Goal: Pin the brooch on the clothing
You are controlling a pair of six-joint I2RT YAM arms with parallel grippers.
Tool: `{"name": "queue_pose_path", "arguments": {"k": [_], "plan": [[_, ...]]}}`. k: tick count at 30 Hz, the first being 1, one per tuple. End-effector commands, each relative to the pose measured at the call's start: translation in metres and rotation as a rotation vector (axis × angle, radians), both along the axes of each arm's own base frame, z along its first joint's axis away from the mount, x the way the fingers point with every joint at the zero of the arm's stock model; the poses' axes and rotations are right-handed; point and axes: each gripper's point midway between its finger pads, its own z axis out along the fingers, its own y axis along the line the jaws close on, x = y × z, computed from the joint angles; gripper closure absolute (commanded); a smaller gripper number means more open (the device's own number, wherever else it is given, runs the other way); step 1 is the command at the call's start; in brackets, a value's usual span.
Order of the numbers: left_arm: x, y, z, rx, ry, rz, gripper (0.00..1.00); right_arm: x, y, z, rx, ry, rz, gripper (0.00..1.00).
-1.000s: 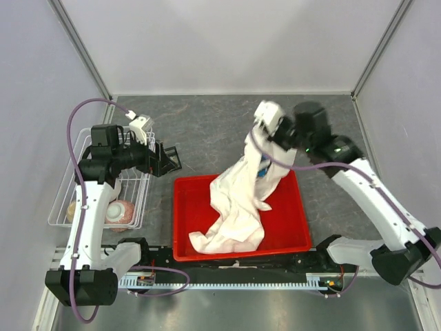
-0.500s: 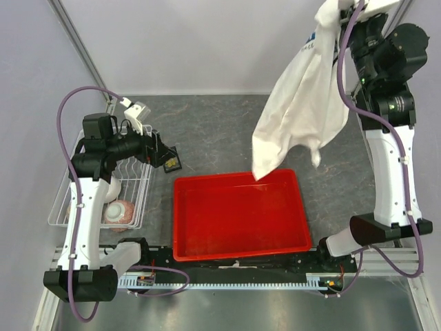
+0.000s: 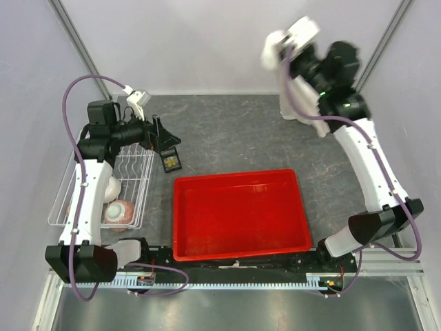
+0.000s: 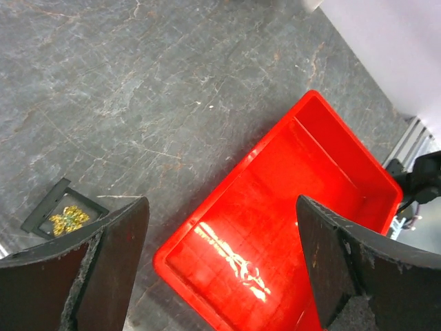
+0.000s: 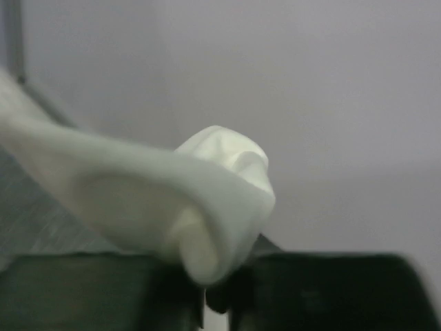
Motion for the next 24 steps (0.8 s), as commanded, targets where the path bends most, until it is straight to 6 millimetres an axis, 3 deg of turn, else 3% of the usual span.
{"name": "queue_pose_path", "arguments": {"k": [1, 2, 3, 4, 6, 9, 10, 11, 12, 13, 15, 16, 18, 19, 21, 22, 23, 24], "plan": [[0.014, -0.01, 0.024, -0.094, 0.008, -0.033, 0.07, -0.069, 0.135, -0.13, -0.372, 0.249, 0.475, 0.46], [0.022, -0.011, 0.018, -0.097, 0.032, -0.036, 0.05, -0.081, 0.147, -0.157, -0.427, 0.324, 0.511, 0.25], [0.026, -0.011, 0.021, -0.095, 0.022, -0.041, 0.04, -0.096, 0.148, -0.189, -0.478, 0.437, 0.532, 0.11], [0.03, -0.011, 0.02, -0.093, 0.022, -0.048, 0.04, -0.101, 0.147, -0.201, -0.504, 0.482, 0.54, 0.02], [0.04, -0.012, 0.018, -0.087, 0.025, -0.075, 0.04, -0.102, 0.13, -0.227, -0.552, 0.581, 0.498, 0.02], [0.06, -0.017, 0.005, -0.041, 0.026, -0.129, 0.03, -0.093, 0.082, -0.24, -0.528, 0.647, 0.43, 0.02], [0.061, -0.03, 0.002, -0.021, 0.028, -0.167, 0.03, -0.081, 0.053, -0.243, -0.494, 0.673, 0.376, 0.02], [0.066, -0.035, -0.002, 0.011, 0.01, -0.191, 0.03, -0.077, 0.035, -0.243, -0.481, 0.684, 0.342, 0.02], [0.084, -0.038, -0.011, 0.049, 0.016, -0.185, 0.03, -0.073, 0.019, -0.253, -0.473, 0.718, 0.308, 0.02], [0.083, -0.054, -0.017, 0.079, 0.024, -0.221, 0.04, -0.061, -0.013, -0.259, -0.442, 0.751, 0.237, 0.02], [0.103, -0.065, -0.021, 0.154, -0.018, -0.222, 0.08, -0.052, -0.039, -0.279, -0.386, 0.835, 0.191, 0.02], [0.112, -0.082, -0.042, 0.18, 0.016, -0.254, 0.09, -0.046, -0.063, -0.287, -0.341, 0.878, 0.145, 0.02], [0.129, -0.096, -0.047, 0.241, -0.017, -0.267, 0.15, -0.042, -0.072, -0.315, -0.285, 0.986, 0.159, 0.03], [0.132, -0.115, -0.073, 0.267, 0.021, -0.317, 0.17, -0.04, -0.091, -0.325, -0.26, 1.024, 0.136, 0.05], [0.136, -0.128, -0.089, 0.352, 0.012, -0.366, 0.22, -0.034, -0.103, -0.354, -0.252, 1.108, 0.098, 0.06], [0.13, -0.143, -0.098, 0.378, 0.011, -0.412, 0.24, -0.031, -0.113, -0.363, -0.219, 1.146, 0.063, 0.07], [0.128, -0.151, -0.12, 0.413, 0.039, -0.458, 0.28, -0.026, -0.12, -0.38, -0.189, 1.194, 0.053, 0.08], [0.127, -0.158, -0.123, 0.435, 0.028, -0.477, 0.3, -0.02, -0.125, -0.382, -0.154, 1.204, 0.044, 0.09]]}}
